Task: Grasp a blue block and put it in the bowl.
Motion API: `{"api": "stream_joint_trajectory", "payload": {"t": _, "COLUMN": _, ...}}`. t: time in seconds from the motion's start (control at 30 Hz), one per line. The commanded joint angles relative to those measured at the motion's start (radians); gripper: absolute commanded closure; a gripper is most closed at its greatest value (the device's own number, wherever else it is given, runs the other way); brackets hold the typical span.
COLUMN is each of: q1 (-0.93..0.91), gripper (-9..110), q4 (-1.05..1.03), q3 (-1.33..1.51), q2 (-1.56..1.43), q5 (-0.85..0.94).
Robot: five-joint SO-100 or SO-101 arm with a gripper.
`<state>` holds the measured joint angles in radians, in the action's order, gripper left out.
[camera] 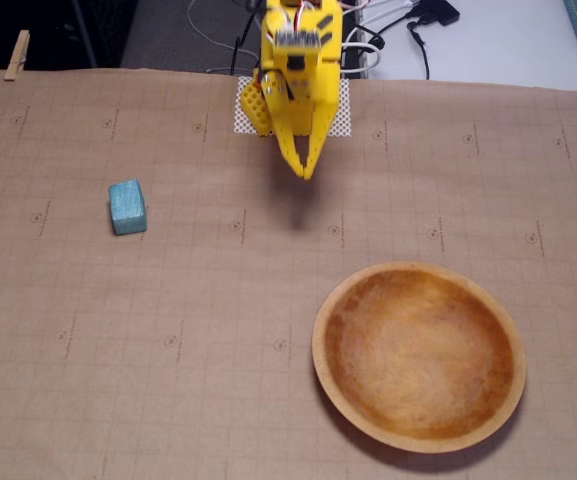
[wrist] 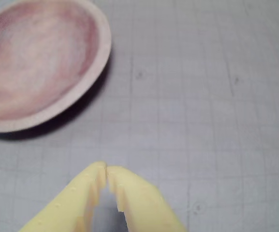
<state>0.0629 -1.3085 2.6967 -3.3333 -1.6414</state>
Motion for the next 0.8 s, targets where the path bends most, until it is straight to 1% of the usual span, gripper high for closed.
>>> {"api": "stream_joint_trajectory", "payload": {"t": 0.0, "q1": -0.008, "gripper": 104, "q4": 0.008, "q3": -0.127, "q2": 0.021, "q5": -0.005}}
{"api": "stream_joint_trajectory", "payload": {"t": 0.1, "q1": -0.026, "gripper": 104, "q4": 0.009, "q3": -0.186, "q2": 0.087, "q5": -0.005}}
{"api": "stream_joint_trajectory", "payload": {"t": 0.4, "q1": -0.258, "gripper": 104, "q4": 0.011, "q3": -0.396, "q2": 0.417, "q5": 0.006}}
{"api": "stream_joint_trajectory", "payload": {"t": 0.57, "q1": -0.391, "gripper": 104, "q4": 0.011, "q3": -0.436, "q2": 0.535, "q5": 0.006}}
{"api": "stream_joint_trajectory", "payload": {"t": 0.77, "q1": -0.526, "gripper": 104, "q4": 0.011, "q3": -0.445, "q2": 0.597, "q5": 0.008}}
